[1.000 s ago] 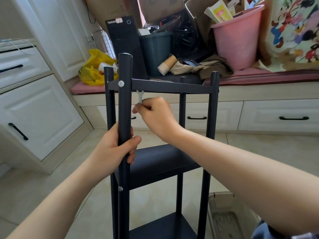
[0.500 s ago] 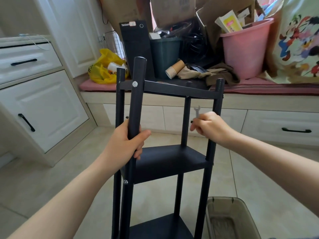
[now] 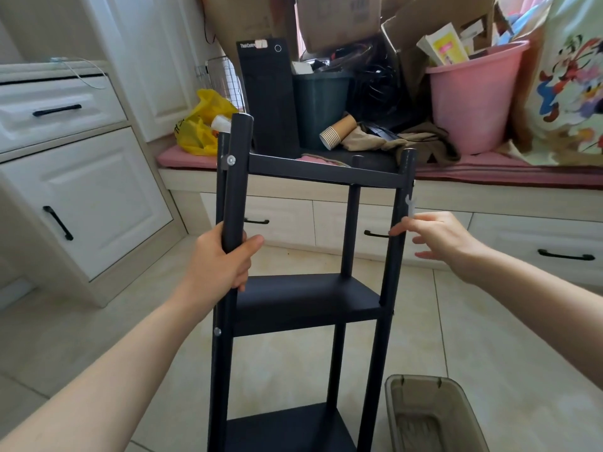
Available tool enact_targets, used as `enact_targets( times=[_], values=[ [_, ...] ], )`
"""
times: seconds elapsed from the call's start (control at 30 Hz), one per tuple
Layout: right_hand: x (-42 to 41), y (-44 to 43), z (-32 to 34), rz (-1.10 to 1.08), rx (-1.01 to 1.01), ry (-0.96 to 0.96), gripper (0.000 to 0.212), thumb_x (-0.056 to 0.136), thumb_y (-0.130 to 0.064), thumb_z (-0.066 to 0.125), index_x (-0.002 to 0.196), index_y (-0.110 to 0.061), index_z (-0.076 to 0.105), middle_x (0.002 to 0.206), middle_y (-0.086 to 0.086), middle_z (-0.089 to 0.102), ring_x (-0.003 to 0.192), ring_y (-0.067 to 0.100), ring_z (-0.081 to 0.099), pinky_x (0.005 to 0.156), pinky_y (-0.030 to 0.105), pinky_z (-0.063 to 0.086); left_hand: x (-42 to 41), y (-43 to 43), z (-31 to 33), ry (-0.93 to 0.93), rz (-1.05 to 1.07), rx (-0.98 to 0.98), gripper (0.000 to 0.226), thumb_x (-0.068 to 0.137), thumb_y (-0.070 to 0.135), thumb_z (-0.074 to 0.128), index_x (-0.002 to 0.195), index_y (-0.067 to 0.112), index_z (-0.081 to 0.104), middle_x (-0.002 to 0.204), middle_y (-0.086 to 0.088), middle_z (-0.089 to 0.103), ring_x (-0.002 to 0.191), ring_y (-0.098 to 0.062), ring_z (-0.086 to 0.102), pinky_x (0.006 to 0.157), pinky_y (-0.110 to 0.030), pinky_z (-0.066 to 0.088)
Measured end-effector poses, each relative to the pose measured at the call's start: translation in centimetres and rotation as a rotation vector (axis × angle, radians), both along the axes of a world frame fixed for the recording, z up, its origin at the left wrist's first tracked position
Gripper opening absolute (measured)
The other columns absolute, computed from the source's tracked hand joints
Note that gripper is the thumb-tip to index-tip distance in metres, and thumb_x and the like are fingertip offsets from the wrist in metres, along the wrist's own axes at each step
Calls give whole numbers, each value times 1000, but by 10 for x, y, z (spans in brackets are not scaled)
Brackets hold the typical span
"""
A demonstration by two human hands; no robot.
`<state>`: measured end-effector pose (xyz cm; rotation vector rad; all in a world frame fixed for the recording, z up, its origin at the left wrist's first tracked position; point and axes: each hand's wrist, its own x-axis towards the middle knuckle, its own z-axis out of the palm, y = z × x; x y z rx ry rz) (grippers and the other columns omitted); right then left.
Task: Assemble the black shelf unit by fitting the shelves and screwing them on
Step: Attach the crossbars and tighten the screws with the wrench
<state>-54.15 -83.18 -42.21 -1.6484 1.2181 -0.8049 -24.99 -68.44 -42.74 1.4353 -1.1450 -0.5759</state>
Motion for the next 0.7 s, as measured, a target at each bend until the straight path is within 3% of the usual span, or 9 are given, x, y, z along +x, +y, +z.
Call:
enact_targets(
  times=[0.13,0.23,0.33,0.47,0.57,0.7],
  values=[
    [9,5,3,41,65,-66,22,96,-19,57,90,-14,77,128,3,62,118,30,54,102,50,47,7,1,0,-2,0,-6,30,95,18,70,81,11,44,50,1,36,40,-17,34,41,-28,42],
    [15,6,3,64,94,-86,21,95,-15,58,87,-9,76,126,8,62,117,31,54,102,52,47,9,2,-1,3,0,2,30,94,21,70,82,11,45,51,1,37,41,-16,35,42,-28,43],
    [22,5,2,37,72,-90,28,97,-16,56,76,-7,72,110,8,67,103,27,63,92,46,50,10,3,-4,-7,22,-18,29,95,21,70,82,11,47,50,1,39,40,-15,36,41,-28,43],
    [29,9,0,4,-8,-128,34,98,-17,53,70,-6,68,84,6,67,91,25,61,96,54,50,13,1,-8,-28,114,-60,27,96,19,69,80,10,48,47,4,40,38,-14,37,39,-26,40],
    [34,13,5,20,-53,-225,37,98,-15,53,64,-9,65,73,0,63,84,23,57,85,44,53,23,-1,-5,-27,204,-80,25,97,22,68,79,14,51,46,6,42,38,-13,39,40,-26,40],
    [44,22,21,69,-104,-319,39,98,-14,53,61,-11,65,61,-7,58,71,14,51,73,30,45,37,-4,-6,-85,339,-103,24,97,29,66,83,14,55,45,9,44,40,-11,43,46,-30,46]
  ],
)
